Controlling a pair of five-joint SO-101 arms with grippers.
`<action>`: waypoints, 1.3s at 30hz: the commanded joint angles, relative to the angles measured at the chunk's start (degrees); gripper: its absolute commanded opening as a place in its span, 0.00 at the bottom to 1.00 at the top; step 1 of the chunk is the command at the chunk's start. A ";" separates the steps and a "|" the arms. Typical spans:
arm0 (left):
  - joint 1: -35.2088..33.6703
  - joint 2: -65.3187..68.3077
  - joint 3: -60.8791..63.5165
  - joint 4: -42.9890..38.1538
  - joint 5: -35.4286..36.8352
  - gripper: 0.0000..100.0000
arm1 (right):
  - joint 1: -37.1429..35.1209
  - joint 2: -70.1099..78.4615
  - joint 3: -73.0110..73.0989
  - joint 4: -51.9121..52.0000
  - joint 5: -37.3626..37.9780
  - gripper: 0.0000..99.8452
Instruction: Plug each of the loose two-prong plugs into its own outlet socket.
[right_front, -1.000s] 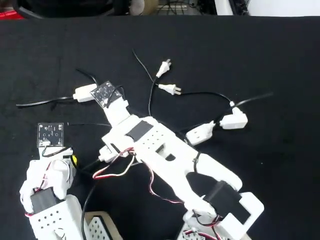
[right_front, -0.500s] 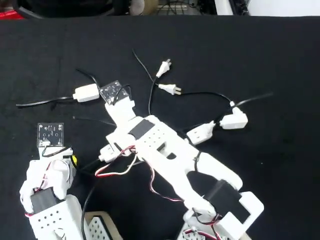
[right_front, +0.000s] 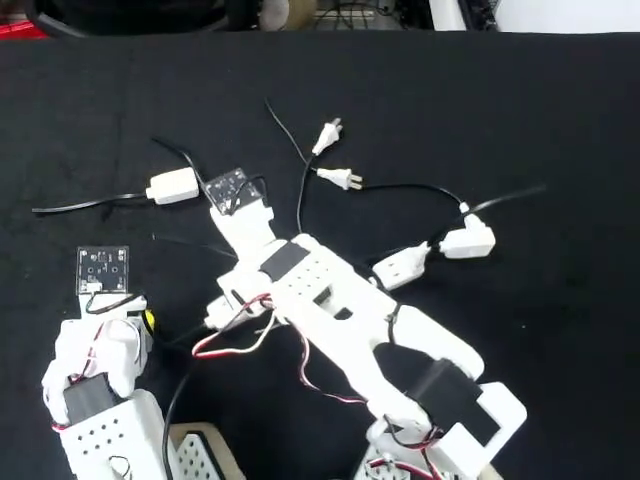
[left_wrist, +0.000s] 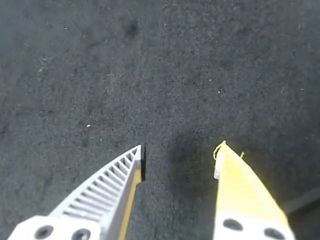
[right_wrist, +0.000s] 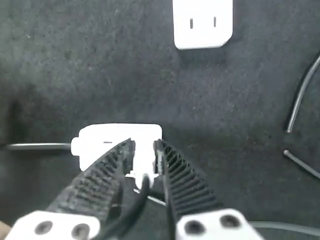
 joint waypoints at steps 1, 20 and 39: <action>-0.57 -0.35 -0.40 -1.23 -0.35 0.23 | 0.18 -0.04 0.13 0.44 -0.18 0.01; -0.40 -0.35 -0.48 -1.32 -0.35 0.24 | 29.19 -0.66 1.36 12.04 24.26 0.01; 2.33 -0.09 -6.73 -2.29 3.52 0.24 | 38.68 -0.75 -12.53 31.38 43.87 0.22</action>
